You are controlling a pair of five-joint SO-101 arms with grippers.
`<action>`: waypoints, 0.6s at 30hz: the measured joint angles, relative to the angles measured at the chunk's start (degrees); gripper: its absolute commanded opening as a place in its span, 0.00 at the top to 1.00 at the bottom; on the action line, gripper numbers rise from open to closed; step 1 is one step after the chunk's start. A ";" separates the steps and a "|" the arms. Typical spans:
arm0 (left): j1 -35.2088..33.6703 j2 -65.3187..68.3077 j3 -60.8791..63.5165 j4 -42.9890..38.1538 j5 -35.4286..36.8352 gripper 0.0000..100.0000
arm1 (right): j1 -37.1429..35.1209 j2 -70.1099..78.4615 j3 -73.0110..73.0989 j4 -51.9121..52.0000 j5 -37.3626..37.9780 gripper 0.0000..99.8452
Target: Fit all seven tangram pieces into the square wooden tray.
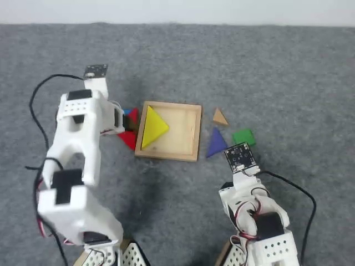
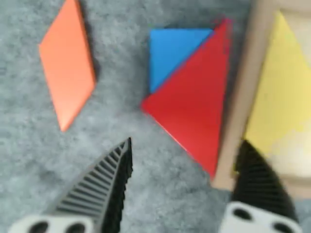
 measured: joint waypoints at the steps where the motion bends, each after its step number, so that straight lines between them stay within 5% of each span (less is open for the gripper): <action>1: -0.44 2.20 -1.85 0.35 0.53 0.62 | 0.00 0.00 0.00 0.00 0.00 0.99; 18: -1.32 12.57 -11.69 -0.26 1.49 0.63 | 0.00 0.00 0.00 0.00 0.00 0.99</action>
